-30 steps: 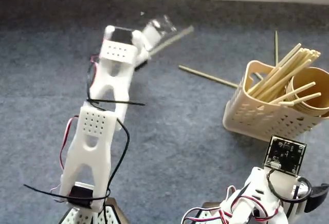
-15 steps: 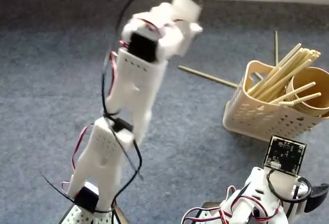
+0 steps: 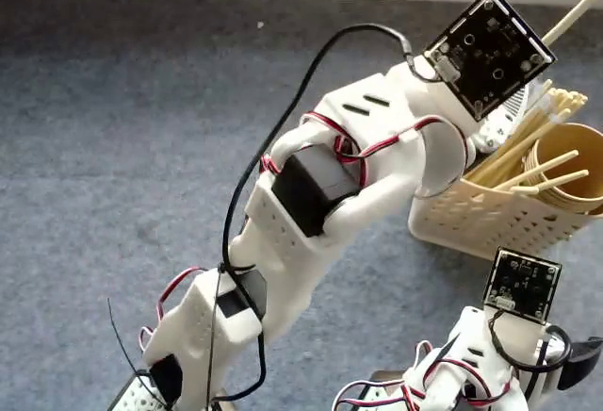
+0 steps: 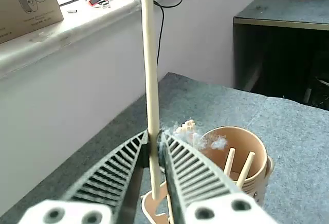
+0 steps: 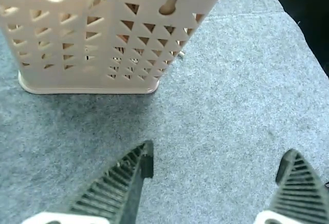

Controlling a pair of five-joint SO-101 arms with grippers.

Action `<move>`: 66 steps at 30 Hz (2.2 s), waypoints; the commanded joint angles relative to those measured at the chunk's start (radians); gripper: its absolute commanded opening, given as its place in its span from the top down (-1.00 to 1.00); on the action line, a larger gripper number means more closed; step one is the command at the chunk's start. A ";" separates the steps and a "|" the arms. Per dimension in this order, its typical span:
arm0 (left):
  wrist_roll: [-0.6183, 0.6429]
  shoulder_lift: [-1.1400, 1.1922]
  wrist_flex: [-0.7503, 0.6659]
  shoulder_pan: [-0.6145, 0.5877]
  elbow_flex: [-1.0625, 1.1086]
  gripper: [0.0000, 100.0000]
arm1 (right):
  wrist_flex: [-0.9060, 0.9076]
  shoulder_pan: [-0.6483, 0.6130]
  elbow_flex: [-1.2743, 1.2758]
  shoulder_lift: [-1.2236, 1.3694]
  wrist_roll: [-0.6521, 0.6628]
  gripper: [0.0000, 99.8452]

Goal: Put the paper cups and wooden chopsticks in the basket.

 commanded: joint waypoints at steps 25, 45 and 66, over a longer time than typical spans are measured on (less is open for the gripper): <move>0.020 0.249 -0.180 0.010 -0.048 0.89 | 0.005 0.008 -0.002 -0.005 0.008 0.27; 0.176 0.245 -0.160 0.036 0.067 0.67 | 0.005 0.008 -0.002 -0.005 0.008 0.27; -0.064 -0.033 -0.035 -0.131 -0.027 0.67 | 0.005 0.010 -0.002 -0.005 0.008 0.27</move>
